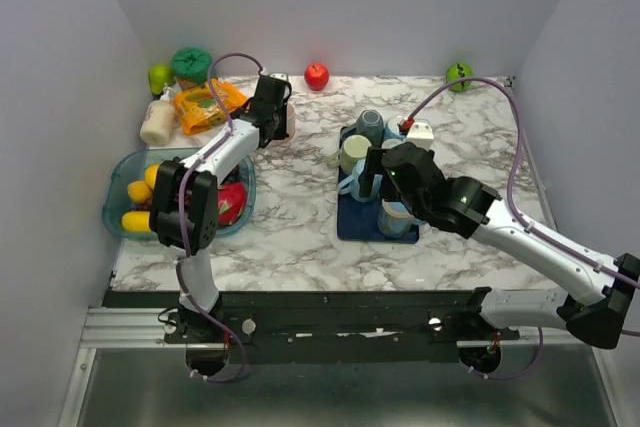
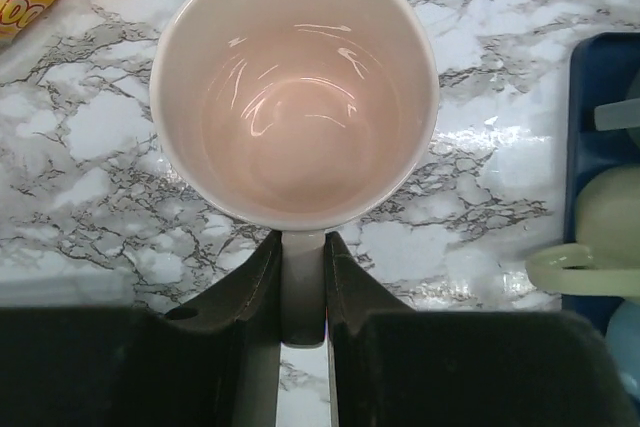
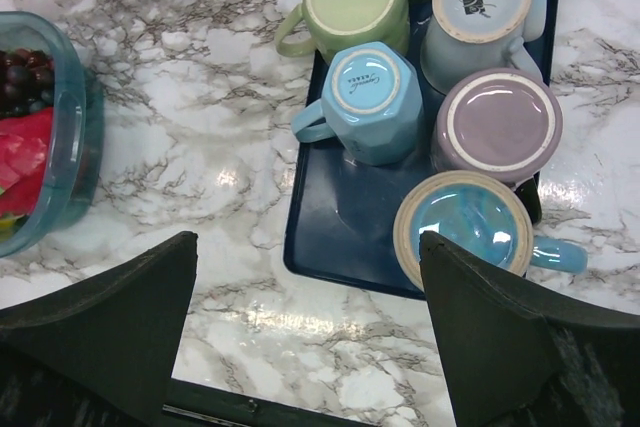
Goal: Turn the mug right side up
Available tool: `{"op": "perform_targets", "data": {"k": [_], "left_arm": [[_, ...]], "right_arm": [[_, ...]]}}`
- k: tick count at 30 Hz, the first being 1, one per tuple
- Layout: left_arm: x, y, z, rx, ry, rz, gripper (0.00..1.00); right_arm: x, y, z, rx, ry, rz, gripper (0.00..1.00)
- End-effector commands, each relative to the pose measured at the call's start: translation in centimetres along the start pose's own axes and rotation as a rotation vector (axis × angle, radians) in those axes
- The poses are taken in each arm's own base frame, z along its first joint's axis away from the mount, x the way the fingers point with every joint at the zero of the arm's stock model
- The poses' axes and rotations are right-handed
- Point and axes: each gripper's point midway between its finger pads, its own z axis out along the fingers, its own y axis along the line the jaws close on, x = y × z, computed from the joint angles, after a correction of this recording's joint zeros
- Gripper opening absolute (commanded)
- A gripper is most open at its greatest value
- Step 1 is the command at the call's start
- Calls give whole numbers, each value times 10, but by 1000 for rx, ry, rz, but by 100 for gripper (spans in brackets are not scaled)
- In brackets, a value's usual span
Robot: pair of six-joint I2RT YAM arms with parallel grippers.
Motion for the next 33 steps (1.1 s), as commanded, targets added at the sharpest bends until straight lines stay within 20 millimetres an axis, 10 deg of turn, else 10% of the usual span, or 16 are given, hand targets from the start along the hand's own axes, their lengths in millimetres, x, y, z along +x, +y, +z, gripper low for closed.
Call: {"op": "perform_targets", "data": {"k": [1, 10, 23, 33], "left_arm": [[-41, 15, 10, -44, -123, -13, 0], [-13, 39, 31, -70, -52, 27, 2], [12, 48, 32, -91, 3, -6, 55], [-14, 46, -11, -62, -96, -38, 84]], "right_arm": [[7, -9, 4, 20, 40, -35, 97], [10, -13, 14, 39, 77, -30, 98], [19, -14, 18, 60, 142, -28, 97], [23, -27, 23, 151, 153, -44, 100]]}}
